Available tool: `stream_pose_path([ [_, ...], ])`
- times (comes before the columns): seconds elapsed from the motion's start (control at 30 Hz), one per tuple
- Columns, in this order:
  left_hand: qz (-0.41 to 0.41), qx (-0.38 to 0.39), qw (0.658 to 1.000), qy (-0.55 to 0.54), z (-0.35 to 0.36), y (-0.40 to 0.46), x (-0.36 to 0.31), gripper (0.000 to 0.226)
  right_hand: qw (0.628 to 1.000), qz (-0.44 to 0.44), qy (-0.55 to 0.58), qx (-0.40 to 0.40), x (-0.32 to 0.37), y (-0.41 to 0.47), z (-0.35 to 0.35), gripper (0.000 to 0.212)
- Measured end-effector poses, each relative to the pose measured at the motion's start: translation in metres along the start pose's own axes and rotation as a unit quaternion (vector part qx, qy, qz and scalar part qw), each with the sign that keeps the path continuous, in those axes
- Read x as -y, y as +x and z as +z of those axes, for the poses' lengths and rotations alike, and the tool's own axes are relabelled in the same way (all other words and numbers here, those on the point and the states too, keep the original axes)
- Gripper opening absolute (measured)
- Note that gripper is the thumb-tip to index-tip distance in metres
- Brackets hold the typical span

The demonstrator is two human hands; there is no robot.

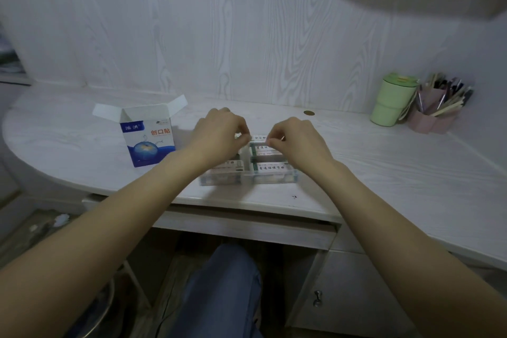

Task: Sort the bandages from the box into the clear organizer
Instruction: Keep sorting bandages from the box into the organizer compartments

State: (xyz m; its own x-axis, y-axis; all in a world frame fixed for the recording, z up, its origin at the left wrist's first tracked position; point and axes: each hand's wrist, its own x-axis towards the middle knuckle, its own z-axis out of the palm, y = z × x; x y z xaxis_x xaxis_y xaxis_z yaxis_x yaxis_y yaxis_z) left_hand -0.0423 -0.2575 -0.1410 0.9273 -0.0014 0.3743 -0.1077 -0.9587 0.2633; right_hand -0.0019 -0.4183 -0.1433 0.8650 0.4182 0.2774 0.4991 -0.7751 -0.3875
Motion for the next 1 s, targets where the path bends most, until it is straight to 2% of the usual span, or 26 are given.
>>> stream_pose_path([
  [0.1, -0.024, -0.079, 0.997, 0.010, -0.020, -0.010, 0.025, 0.025, 0.998, -0.055, 0.040, 0.001, 0.032, 0.011, 0.006, 0.018],
  [0.2, -0.071, -0.125, 0.988, 0.060, -0.038, -0.021, 0.065, 0.045, 0.991, -0.122, 0.057, -0.006, 0.069, 0.023, 0.019, 0.025],
  [0.27, -0.106, -0.088, 0.986, 0.095, -0.049, -0.026, 0.094, 0.067, 0.985, -0.168, 0.042, -0.007, 0.090, 0.031, 0.030, 0.032],
  [0.37, -0.150, 0.048, 0.978, 0.137, -0.059, -0.029, 0.133, 0.097, 0.978, -0.207, -0.008, 0.030, 0.112, 0.045, 0.046, 0.042],
  [0.43, -0.154, 0.095, 0.974, 0.139, -0.061, -0.027, 0.151, 0.103, 0.976, -0.208, -0.038, 0.057, 0.119, 0.054, 0.055, 0.044],
  [0.53, -0.158, 0.092, 0.979, 0.088, -0.061, -0.023, 0.165, 0.097, 0.980, -0.184, -0.032, 0.069, 0.123, 0.063, 0.062, 0.042],
  [0.63, -0.131, 0.071, 0.988, 0.039, -0.061, -0.026, 0.172, 0.089, 0.983, -0.160, -0.005, 0.089, 0.121, 0.061, 0.066, 0.038],
  [0.77, -0.072, -0.008, 0.997, -0.014, -0.058, -0.047, 0.170, 0.090, 0.985, -0.159, 0.027, 0.064, 0.117, 0.051, 0.071, 0.030],
  [0.9, 0.029, -0.122, 0.990, 0.062, -0.049, -0.069, 0.161, 0.086, 0.982, -0.171, 0.076, 0.004, 0.114, 0.038, 0.068, 0.024],
  [1.0, 0.087, -0.154, 0.975, 0.135, -0.048, -0.072, 0.157, 0.087, 0.980, -0.185, 0.069, -0.022, 0.119, 0.030, 0.062, 0.027],
])
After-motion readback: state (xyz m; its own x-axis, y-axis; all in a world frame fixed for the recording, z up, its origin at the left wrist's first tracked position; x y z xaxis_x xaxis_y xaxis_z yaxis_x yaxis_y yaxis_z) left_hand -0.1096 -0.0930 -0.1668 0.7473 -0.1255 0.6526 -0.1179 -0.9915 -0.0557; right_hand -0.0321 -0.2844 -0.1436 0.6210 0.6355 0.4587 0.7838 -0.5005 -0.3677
